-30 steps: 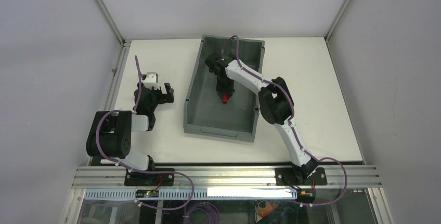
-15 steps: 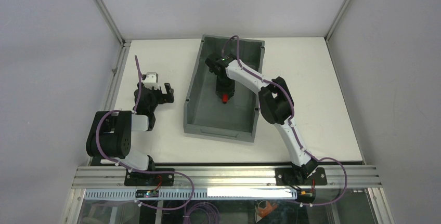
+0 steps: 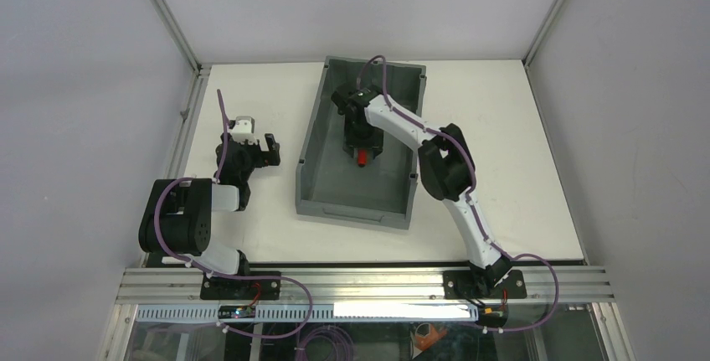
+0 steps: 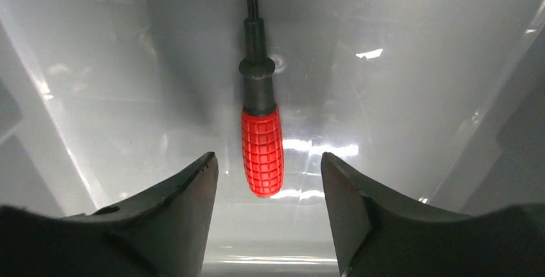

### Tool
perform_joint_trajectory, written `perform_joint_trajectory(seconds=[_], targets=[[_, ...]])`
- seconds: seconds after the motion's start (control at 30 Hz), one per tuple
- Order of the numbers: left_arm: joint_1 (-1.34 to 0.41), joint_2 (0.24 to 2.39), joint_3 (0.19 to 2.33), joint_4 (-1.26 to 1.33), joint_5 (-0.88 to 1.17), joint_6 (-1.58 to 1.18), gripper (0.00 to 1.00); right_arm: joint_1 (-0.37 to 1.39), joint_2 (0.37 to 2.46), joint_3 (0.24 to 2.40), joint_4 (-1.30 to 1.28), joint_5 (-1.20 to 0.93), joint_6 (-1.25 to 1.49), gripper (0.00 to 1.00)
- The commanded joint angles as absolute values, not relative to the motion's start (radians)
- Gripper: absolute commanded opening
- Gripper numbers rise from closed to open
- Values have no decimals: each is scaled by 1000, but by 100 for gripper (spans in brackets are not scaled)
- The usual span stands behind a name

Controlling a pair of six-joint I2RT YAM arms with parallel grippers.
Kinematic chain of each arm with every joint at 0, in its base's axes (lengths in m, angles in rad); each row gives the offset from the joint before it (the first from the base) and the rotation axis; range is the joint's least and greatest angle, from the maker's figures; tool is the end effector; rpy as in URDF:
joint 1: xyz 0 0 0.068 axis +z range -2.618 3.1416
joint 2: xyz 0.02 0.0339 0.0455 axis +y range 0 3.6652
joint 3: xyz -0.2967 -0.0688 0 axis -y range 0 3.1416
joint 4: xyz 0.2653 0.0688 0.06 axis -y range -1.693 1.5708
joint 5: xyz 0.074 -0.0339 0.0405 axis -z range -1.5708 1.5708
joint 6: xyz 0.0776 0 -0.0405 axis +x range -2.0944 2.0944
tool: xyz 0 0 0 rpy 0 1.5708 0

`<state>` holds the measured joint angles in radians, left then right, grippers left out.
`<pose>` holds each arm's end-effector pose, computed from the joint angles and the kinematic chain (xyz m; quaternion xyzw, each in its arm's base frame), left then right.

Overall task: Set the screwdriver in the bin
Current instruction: Place the screwdriver in the bin, then reset both arms

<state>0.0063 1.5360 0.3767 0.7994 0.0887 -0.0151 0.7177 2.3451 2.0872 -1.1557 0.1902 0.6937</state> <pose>0.3124 -0.0049 0.1376 0.0164 0.8217 -0.0390 0.5684 0.4035 0.3328 0.1676 -0.0045 0.9924 -0.0214 0.1209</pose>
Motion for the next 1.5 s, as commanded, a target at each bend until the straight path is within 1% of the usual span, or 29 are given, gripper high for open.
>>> perform_joint_trajectory(seconds=[0.0, 0.2, 0.4, 0.47, 0.63, 0.8, 0.97, 1.27, 1.47], targets=[[2, 1506, 368, 833, 111, -25, 99, 715, 2202, 2161, -1165, 204, 670, 64], [2, 1506, 368, 833, 110, -25, 99, 715, 2128, 2200, -1177, 206, 630, 73], [2, 1507, 368, 833, 110, -25, 99, 708, 2044, 2214, -1195, 250, 580, 94], [2, 1507, 368, 833, 111, -25, 99, 699, 2009, 2210, -1201, 269, 563, 99], [2, 1505, 368, 833, 110, -25, 99, 661, 1902, 2175, -1202, 301, 514, 99], [2, 1506, 368, 833, 111, -25, 99, 590, 1783, 2088, -1181, 331, 462, 99], [2, 1506, 368, 833, 111, -25, 99, 482, 1629, 1931, -1116, 315, 412, 99], [2, 1506, 368, 833, 112, -25, 99, 286, 1415, 1650, -1009, 267, 331, 99], [2, 1507, 368, 834, 110, -25, 99, 201, 1296, 1444, -939, 252, 304, 99]])
